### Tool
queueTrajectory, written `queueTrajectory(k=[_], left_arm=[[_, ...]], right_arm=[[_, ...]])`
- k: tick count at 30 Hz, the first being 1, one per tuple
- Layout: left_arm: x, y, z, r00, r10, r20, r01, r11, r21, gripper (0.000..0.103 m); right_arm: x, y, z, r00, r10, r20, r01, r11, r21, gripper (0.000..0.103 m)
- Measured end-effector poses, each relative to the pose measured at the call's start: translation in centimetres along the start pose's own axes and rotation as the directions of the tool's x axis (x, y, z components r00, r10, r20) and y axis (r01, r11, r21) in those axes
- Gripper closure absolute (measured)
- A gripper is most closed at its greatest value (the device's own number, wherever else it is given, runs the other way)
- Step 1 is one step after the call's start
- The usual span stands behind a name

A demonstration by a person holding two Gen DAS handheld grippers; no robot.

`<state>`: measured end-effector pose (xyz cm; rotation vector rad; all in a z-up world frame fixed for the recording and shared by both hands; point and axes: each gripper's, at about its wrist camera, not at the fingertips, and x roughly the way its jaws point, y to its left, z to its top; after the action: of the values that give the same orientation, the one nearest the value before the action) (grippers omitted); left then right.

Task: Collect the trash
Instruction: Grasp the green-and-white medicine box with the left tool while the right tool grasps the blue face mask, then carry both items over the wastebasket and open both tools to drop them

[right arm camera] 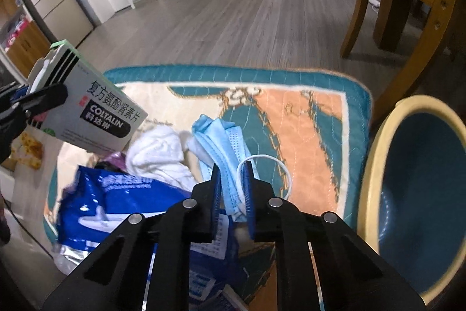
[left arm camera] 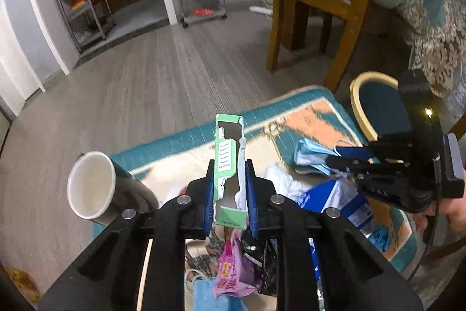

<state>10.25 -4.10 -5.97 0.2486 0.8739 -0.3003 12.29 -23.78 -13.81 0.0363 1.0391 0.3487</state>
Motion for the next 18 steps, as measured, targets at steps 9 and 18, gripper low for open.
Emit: queueTrajectory(k=[9, 18], left_arm=[[-2.4, -0.7, 1.7, 0.994, -0.026, 0.108, 0.031, 0.999, -0.039, 0.085], [-3.4, -4.0, 3.3, 0.982, -0.104, 0.158, 0.110, 0.993, -0.030, 0.085]], right_arm=[[-4.4, -0.9, 0.4, 0.996, 0.004, 0.084, -0.010, 0.997, 0.070, 0.090], [-10.9, -3.7, 0.2, 0.981, -0.023, 0.193, -0.018, 0.978, 0.210, 0.090]])
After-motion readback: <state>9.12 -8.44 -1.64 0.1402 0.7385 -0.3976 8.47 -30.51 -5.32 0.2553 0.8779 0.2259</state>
